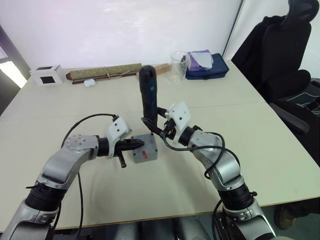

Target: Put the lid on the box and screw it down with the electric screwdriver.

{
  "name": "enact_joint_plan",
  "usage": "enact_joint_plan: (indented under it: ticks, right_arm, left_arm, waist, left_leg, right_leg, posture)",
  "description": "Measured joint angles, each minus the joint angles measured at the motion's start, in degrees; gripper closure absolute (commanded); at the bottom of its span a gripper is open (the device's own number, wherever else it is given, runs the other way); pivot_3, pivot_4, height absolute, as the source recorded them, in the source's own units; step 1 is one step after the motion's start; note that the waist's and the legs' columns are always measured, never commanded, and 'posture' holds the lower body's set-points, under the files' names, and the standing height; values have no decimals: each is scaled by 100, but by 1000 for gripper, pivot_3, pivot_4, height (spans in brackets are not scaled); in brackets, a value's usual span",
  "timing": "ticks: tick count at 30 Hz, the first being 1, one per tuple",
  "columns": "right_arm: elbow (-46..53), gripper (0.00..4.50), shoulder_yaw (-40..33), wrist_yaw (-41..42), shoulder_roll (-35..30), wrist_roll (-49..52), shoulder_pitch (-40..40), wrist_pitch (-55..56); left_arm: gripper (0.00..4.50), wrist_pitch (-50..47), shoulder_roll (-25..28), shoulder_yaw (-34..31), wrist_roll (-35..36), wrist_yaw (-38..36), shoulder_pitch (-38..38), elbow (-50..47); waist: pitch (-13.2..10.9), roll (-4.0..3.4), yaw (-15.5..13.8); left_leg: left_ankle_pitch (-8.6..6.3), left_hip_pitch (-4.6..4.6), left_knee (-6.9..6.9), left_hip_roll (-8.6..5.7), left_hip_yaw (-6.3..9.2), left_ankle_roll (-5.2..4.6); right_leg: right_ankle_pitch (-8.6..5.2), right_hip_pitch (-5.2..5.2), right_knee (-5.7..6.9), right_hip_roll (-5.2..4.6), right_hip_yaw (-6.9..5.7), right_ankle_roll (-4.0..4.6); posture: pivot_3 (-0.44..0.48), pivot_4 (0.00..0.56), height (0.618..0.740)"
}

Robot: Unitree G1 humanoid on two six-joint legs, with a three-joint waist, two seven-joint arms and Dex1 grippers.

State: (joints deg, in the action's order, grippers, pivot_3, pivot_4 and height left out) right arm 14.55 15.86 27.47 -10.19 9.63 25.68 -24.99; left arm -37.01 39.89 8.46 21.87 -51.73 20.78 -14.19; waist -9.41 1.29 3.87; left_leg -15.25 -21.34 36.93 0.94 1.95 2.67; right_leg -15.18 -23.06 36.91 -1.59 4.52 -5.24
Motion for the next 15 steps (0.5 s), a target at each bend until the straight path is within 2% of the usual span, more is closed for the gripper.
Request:
enact_joint_plan:
  ticks: [7,14,15]
  right_arm:
    - [134,2418,-70,94,-149,36,79,-79]
    - [538,2418,-530,458,-675,752,482,-1128]
    - [604,2418,-773,467,-760,1088,685,-1534]
  left_arm:
    - [4500,1,-10,1,0,-25,16,3]
    - [4500,58,-89,-24,14,-70,23,28]
    - [4500,77,-174,-80,70,-84,4,30]
  waist:
    - [-2,-2,-4]
    - [-36,-19,-66]
    - [-53,-30,-82]
  left_leg:
    - [0,-5,-7,1,7,0]
    - [0,-38,-13,-2,3,0]
    - [0,-57,-12,-2,2,0]
  right_leg:
    - [0,-3,-16,-9,1,0]
    - [9,-26,-31,-11,0,11]
    - [16,-40,-31,-12,-1,15]
  posture:
    - [0,150,740]
    - [0,150,740]
    - [0,150,740]
